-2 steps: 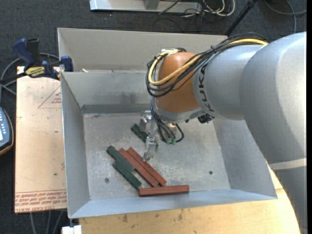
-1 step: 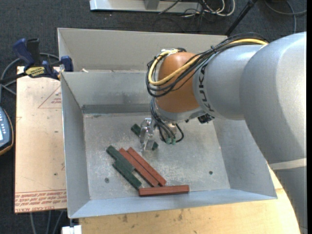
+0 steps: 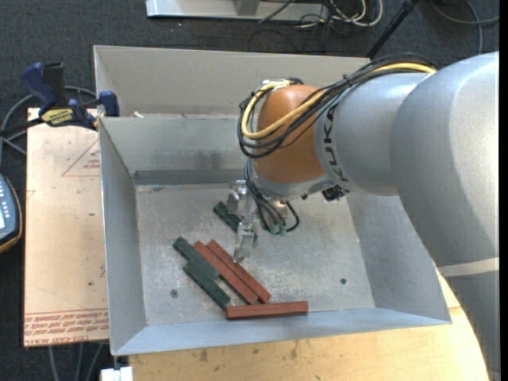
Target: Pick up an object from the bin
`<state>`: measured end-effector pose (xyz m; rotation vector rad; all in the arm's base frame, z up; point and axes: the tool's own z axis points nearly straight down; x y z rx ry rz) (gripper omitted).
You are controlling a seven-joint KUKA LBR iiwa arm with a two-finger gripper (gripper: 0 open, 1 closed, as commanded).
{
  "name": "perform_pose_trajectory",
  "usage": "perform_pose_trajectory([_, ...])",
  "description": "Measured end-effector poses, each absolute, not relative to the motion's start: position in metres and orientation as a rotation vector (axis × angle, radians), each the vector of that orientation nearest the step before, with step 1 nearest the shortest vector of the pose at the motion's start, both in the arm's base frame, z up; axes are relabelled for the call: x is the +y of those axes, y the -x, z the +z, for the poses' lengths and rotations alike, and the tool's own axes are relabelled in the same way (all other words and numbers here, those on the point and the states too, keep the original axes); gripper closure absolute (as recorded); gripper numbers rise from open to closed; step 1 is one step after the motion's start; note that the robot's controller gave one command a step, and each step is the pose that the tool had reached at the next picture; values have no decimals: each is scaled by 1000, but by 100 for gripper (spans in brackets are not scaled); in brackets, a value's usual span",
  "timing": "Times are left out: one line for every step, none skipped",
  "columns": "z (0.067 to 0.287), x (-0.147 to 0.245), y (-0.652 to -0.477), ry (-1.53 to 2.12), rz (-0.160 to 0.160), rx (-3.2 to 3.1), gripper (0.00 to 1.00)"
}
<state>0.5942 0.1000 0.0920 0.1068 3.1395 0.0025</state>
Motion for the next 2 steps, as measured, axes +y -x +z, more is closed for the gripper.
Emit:
perform_pose_trajectory([69, 93, -627, -180, 3, 3133, 0])
perform_pose_trajectory([71, 93, -627, -180, 3, 3132, 100])
